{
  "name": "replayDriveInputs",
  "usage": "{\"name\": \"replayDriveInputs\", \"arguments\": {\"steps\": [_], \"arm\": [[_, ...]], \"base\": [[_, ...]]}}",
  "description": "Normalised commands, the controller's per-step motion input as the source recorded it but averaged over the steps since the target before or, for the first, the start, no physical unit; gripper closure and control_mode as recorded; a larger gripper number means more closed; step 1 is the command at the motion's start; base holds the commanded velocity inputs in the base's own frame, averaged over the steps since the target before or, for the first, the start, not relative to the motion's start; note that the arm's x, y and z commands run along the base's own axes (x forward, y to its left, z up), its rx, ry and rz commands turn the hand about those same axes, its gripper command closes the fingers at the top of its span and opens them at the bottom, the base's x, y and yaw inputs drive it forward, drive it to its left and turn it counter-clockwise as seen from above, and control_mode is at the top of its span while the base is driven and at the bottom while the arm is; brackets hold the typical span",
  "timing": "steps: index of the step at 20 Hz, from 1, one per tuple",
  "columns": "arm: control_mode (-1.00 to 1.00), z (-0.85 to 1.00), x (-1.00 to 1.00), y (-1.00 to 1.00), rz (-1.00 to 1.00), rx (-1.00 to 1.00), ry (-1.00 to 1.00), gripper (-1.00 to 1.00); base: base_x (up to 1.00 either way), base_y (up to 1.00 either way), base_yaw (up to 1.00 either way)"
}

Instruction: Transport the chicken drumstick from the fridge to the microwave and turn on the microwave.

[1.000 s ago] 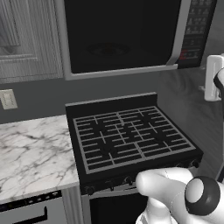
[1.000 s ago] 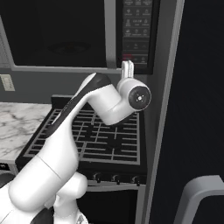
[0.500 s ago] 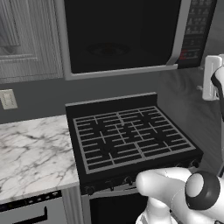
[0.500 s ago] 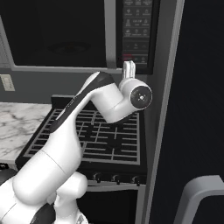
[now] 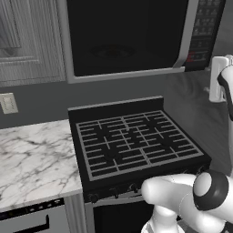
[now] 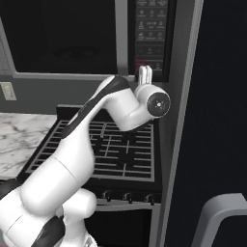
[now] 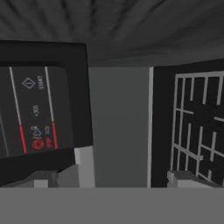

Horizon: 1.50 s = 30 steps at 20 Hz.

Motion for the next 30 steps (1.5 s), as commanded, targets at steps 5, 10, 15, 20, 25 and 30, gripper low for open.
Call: {"name": "replayDriveInputs", "arguments": {"steps": [5,10,15,20,25,30], "arm": [[-1.0,0.0,0.16,-0.1,0.0,0.0,0.0,-1.0],[-1.0,0.0,0.15,-0.07,0.0,0.0,0.0,-1.0],[-1.0,0.0,0.12,-0.1,0.0,0.0,0.0,-1.0],[-1.0,0.0,0.11,-0.13,0.0,0.0,0.0,-1.0],[-1.0,0.0,0.14,-0.12,0.0,0.0,-0.01,-1.0],[-1.0,0.0,0.13,-0.1,0.0,0.0,-0.03,-1.0]], "base": [[0.0,0.0,0.0],[0.0,0.0,0.0],[0.0,0.0,0.0],[0.0,0.0,0.0],[0.0,0.0,0.0],[0.0,0.0,0.0]]}}
